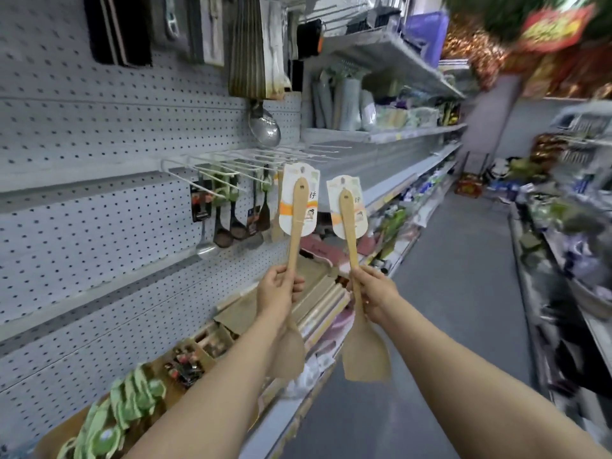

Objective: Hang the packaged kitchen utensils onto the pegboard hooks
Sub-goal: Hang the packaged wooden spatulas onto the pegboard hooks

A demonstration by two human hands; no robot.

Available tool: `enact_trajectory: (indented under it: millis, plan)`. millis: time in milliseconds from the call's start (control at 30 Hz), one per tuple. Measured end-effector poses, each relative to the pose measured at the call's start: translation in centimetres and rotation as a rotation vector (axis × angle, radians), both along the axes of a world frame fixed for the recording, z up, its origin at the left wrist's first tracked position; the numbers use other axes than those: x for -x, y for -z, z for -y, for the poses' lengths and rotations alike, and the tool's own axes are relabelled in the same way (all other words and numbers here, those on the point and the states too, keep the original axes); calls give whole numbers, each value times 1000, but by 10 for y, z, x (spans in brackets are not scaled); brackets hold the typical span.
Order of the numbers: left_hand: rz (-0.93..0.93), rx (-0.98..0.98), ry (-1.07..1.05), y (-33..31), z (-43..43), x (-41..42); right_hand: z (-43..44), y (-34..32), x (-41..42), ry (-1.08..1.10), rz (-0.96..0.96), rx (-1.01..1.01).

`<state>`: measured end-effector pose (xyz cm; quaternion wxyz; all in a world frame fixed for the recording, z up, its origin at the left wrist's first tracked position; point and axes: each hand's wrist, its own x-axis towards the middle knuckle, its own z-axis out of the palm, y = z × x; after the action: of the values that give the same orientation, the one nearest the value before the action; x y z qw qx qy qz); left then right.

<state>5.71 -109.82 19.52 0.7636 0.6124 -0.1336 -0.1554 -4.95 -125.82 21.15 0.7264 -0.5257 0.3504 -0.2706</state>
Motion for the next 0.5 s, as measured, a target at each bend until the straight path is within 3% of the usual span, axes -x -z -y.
enact_trajectory:
  millis: [200,500]
  plan:
    - [-5,-13,-19,-13,122,-62,116,-20,-54,-1,4,21]
    - [-27,-16,-155,-1,271,-115,289,11,-122,-76,-1,-5]
